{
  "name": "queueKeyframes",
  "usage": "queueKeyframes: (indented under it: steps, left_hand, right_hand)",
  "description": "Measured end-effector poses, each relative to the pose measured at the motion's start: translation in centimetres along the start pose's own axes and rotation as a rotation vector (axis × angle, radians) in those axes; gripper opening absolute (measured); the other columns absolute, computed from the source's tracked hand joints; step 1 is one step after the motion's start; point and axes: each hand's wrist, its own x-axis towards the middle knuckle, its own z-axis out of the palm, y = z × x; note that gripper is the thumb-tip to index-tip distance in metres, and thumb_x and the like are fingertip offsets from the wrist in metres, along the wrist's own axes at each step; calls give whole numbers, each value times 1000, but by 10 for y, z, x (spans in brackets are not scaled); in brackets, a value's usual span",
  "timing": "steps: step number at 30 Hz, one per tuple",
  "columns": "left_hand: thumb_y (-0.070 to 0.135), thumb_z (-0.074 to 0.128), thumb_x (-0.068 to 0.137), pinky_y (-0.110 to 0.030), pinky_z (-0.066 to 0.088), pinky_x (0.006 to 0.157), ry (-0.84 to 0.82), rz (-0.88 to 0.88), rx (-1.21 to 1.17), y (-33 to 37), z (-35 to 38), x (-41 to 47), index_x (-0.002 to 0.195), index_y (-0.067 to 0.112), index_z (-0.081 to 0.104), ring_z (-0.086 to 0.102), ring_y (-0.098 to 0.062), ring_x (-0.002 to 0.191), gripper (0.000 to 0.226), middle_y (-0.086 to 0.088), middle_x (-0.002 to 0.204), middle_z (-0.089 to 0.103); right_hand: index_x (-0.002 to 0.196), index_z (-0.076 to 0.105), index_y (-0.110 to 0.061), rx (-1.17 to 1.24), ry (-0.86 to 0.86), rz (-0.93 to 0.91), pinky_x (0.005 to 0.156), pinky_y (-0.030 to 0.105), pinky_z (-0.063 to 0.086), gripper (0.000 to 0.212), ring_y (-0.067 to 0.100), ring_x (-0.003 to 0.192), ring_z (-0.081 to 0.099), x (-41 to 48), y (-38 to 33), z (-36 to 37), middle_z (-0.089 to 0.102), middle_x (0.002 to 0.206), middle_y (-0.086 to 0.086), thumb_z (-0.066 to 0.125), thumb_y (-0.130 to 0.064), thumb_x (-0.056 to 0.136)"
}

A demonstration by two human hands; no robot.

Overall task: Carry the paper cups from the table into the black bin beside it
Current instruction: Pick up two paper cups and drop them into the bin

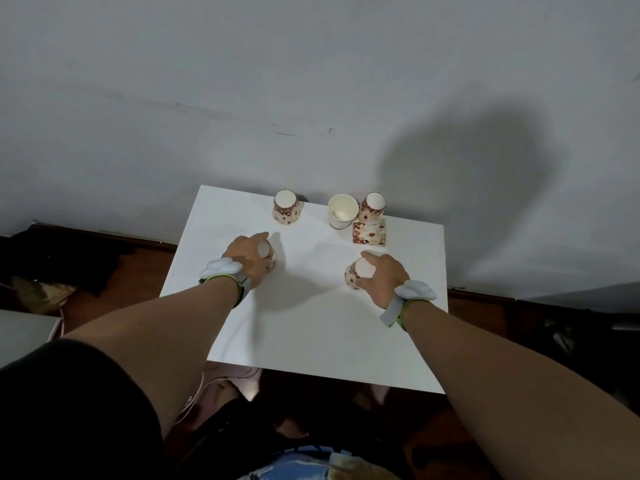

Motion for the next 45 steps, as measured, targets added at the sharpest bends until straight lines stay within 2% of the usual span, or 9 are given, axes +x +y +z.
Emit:
queueKeyframes:
  steps: [5, 9, 13, 18, 22, 29, 33, 37, 45]
  left_hand:
    - [32, 74, 98, -39, 52, 97, 15, -14, -35, 1, -1, 0, 158, 37, 48, 59, -37, 131, 66, -11, 148, 56]
    - [32, 83, 86, -32, 52, 86, 88, -107, -230, 6, -5, -2, 138, 28, 61, 66, -31, 109, 57, -8, 128, 69]
    - [37, 86, 82, -28, 48, 75, 143, -142, -420, 4, -5, -13, 119, 28, 57, 66, -21, 89, 48, -3, 115, 72]
    - [40, 92, 80, -35, 52, 87, 62, -172, -327, -12, 6, -29, 134, 19, 51, 66, -30, 105, 71, -8, 122, 69]
    - [26, 88, 85, -45, 59, 89, 5, -171, -222, -20, 16, -35, 144, 14, 42, 65, -36, 112, 75, -14, 127, 67]
    - [27, 87, 86, -34, 45, 87, -68, -147, -88, -27, 25, -33, 152, 12, 36, 61, -34, 121, 85, -15, 134, 63]
    - [36, 89, 83, -36, 48, 93, -73, -97, -118, -18, 16, -24, 155, 14, 35, 61, -36, 124, 92, -14, 135, 62]
    - [36, 82, 90, -33, 42, 86, -52, 21, -119, -5, 9, -18, 155, 25, 41, 60, -37, 118, 77, -11, 127, 62]
    - [38, 84, 88, -29, 47, 73, -38, -9, -147, -6, 11, -16, 110, 24, 67, 60, -26, 94, 31, -2, 104, 64]
  right_hand:
    - [150, 44, -29, -36, 14, 9, 111, 33, 37, 68, 28, 138, 46, 4, -2, 2, 46, 151, 7, 72, -37, 88]
    - [131, 56, -22, 20, 69, 33, 82, 29, 44, 58, 28, 113, 61, 7, -15, 5, 62, 124, 6, 75, -40, 79]
    - [115, 58, -19, 272, 165, 98, 76, 26, 43, 52, 27, 98, 65, 1, -27, 14, 68, 107, 3, 81, -32, 71]
    - [118, 53, -19, 209, 102, 96, 71, 26, 41, 57, 21, 84, 58, -14, -13, 29, 68, 110, 3, 82, -31, 70]
    - [126, 49, -17, 155, 65, 118, 71, 27, 42, 66, 27, 96, 65, -19, 2, 38, 68, 116, 7, 82, -34, 71]
    - [132, 47, -14, 118, 49, 137, 72, 28, 42, 71, 30, 103, 66, -15, 6, 42, 67, 120, 9, 81, -36, 74]
    - [139, 41, -19, 105, 53, 89, 87, 38, 53, 79, 31, 110, 61, -12, -2, 35, 57, 127, 10, 80, -39, 73]
    - [130, 49, -33, 78, 59, -24, 92, 45, 54, 55, 29, 110, 59, -6, -15, 25, 51, 128, 5, 69, -38, 79]
    - [98, 57, -33, -16, 7, -69, 83, 45, 55, 24, 25, 91, 59, 0, -30, 16, 53, 106, 1, 60, -49, 80]
